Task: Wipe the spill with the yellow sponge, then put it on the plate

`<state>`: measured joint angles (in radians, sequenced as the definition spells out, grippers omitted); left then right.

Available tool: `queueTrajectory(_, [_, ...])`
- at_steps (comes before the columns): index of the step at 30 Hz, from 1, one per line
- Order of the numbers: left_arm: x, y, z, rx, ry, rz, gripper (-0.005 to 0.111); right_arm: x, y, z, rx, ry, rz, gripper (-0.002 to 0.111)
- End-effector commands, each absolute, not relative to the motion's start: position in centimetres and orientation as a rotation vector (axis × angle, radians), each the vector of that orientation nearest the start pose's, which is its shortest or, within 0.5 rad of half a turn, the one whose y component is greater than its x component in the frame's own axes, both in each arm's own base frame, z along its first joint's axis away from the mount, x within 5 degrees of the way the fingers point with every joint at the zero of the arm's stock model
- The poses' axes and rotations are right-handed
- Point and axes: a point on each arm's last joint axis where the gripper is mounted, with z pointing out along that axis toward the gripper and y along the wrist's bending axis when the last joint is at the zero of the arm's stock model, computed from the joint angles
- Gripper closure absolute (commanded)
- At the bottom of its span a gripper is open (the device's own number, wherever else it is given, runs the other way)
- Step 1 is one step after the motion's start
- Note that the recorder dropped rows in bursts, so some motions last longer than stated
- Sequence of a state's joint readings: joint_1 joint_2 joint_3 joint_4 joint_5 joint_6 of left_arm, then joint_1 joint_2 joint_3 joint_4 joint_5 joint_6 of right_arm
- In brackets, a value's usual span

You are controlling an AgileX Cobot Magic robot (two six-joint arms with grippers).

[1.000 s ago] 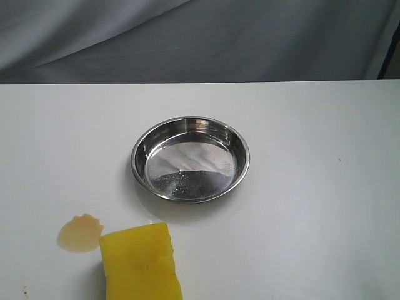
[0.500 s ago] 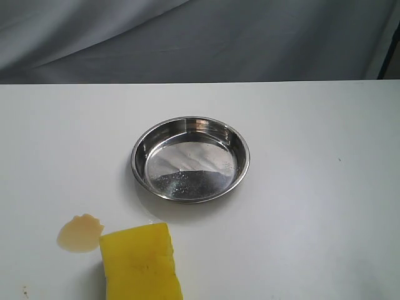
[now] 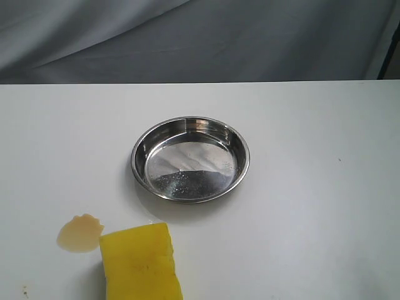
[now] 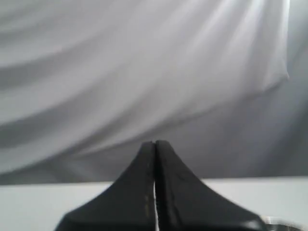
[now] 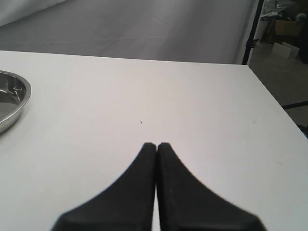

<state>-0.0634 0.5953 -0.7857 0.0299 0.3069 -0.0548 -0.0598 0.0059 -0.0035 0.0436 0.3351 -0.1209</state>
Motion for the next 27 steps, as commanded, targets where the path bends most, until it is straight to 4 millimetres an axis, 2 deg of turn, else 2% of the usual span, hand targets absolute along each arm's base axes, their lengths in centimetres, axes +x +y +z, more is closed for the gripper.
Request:
queueTrajectory(1, [14.9,-4.5,37.2,0.484,1.965,-0.146,0.107,5.4,-0.3,18.3,-0.026,1.819,-0.098,0.108])
queueTrajectory(3, [16.1,-6.9,35.3,0.716,2.058,-0.249,0.107,5.4,-0.3,18.3,-0.026,1.819,-0.098,0.108])
queueTrajectory(6, [17.3,-9.7,32.4,0.951,2.179,-0.355,0.107,5.4,-0.3,18.3,-0.026,1.819,-0.098,0.108])
queueTrajectory(11, [19.3,-12.8,28.1,1.129,2.354,-0.406,0.107,5.4,-0.3,18.3,-0.026,1.819,-0.098,0.108])
queueTrajectory(18, [20.9,-14.1,24.2,1.194,2.514,-0.428,0.107,5.4,-0.3,18.3,-0.024,1.819,-0.097,0.108])
queueTrajectory(24, [21.5,-14.3,23.2,1.189,2.535,-0.420,0.106,5.4,-0.3,18.3,-0.024,1.819,-0.097,0.108])
queueTrajectory(27, [21.5,-14.3,23.2,1.191,2.537,-0.421,0.102,5.4,-0.3,18.3,-0.024,1.819,-0.097,0.108])
